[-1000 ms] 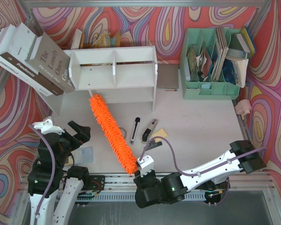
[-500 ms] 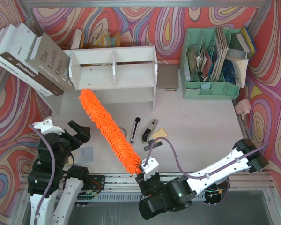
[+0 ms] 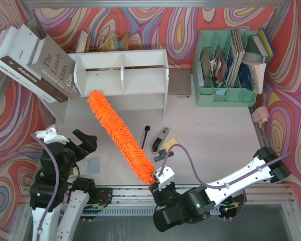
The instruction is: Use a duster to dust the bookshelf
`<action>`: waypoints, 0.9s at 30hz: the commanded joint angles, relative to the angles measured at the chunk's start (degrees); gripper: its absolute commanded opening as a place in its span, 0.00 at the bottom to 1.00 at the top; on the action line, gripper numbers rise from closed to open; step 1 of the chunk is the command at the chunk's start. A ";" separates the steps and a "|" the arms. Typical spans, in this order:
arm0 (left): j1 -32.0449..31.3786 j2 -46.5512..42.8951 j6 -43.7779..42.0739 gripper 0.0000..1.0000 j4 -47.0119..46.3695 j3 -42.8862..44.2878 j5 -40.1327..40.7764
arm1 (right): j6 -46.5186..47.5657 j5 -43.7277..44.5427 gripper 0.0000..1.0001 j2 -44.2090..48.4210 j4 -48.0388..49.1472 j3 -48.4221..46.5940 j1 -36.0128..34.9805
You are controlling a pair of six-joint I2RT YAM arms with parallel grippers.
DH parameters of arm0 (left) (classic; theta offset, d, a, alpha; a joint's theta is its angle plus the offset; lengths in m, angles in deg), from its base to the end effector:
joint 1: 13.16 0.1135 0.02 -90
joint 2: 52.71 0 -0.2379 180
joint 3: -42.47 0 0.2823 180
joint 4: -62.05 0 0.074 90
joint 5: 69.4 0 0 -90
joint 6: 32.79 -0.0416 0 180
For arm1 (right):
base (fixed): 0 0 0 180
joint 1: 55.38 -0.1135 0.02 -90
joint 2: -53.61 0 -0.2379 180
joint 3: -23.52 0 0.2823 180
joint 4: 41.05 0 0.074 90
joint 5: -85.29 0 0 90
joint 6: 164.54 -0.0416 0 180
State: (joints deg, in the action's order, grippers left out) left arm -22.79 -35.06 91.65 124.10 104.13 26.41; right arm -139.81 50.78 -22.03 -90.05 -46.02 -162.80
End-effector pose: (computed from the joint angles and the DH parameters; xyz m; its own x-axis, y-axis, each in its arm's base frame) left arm 0.1053 -0.0136 0.3460 -0.2923 -0.5211 -0.8019 -0.1137 0.8515 -0.5119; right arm -0.0564 0.2941 0.2339 -0.5165 -0.0728 -0.8532 -0.5082 0.8280 0.2369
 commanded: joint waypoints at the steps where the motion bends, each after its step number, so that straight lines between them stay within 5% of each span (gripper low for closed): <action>1: 0.31 0.08 -0.70 0.98 -0.83 -0.78 -0.36 | 2.52 0.64 0.00 -1.49 3.77 0.32 1.70; 27: 0.31 0.12 -0.69 0.98 -0.83 -0.79 -0.40 | -7.43 -16.26 0.00 -9.26 -1.91 1.21 7.91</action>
State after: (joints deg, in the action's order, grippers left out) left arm -22.79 -35.06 91.67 124.10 104.13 26.41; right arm -144.38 34.17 -31.60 -88.96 -45.41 -156.09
